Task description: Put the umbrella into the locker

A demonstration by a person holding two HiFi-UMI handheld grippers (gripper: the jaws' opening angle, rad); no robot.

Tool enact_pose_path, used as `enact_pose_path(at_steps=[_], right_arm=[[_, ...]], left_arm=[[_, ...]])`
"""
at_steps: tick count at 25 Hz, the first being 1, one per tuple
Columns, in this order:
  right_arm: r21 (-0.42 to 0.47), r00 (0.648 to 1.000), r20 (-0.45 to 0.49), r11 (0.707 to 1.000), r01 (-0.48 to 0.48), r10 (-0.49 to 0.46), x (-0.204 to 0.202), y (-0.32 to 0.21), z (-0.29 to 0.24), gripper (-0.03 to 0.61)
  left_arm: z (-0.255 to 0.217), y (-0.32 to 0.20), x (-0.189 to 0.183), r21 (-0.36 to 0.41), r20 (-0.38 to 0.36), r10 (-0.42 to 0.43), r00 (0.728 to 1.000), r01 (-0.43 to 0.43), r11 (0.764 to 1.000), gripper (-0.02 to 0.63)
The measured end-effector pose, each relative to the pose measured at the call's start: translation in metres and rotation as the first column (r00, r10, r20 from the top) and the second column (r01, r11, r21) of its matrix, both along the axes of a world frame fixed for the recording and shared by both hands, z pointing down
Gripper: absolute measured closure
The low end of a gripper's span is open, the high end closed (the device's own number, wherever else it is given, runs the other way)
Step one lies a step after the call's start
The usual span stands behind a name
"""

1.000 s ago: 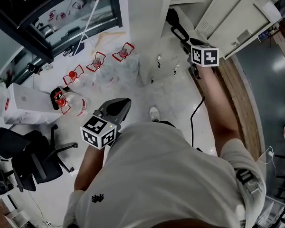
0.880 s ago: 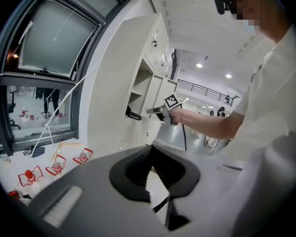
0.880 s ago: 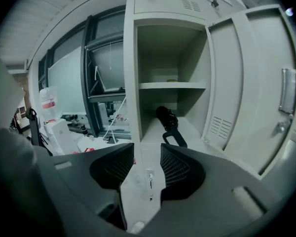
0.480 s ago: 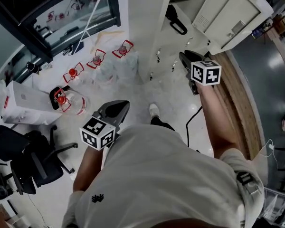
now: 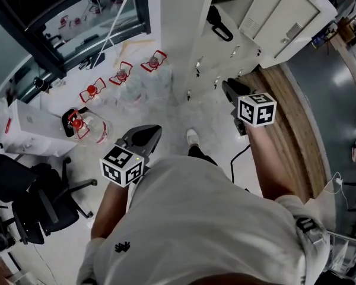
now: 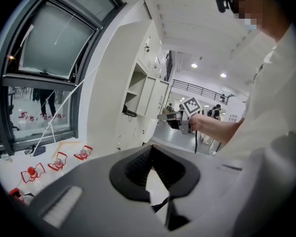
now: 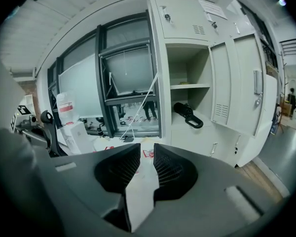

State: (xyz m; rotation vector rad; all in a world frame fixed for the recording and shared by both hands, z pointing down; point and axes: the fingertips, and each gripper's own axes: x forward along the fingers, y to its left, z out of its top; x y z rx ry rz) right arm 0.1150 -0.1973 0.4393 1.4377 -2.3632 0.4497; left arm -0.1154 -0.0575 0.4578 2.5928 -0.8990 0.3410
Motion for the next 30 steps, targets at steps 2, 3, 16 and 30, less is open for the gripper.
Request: enact_pose_path(at_steps=[2,3,16,30], right_arm=[[0.001,1.000,0.004,1.000,0.009,-0.009,-0.005,0.009,0.000,0.499],[0.002,1.000,0.003,1.000,0.018,-0.018,-0.008,0.014,0.000,0.500],[-0.022,0.998,-0.007,0.997,0.067,-0.068,-0.028,0.046,0.012,0.520],[-0.024,0.995,-0.011,0.995,0.095,-0.096,-0.035,0.044,0.011,0.531]], left_arm=[[0.002,0.003,-0.002,-0.002,0.000,-0.001,1.000,0.001,1.000,0.557],[0.002,0.005,-0.003,-0.002,0.000,-0.002,1.000,0.002,1.000,0.557],[0.003,0.015,-0.009,0.006,-0.003,-0.012,1.000,0.012,1.000,0.557],[0.003,0.003,-0.004,0.001,-0.004,0.002,1.000,-0.002,1.000,0.557]])
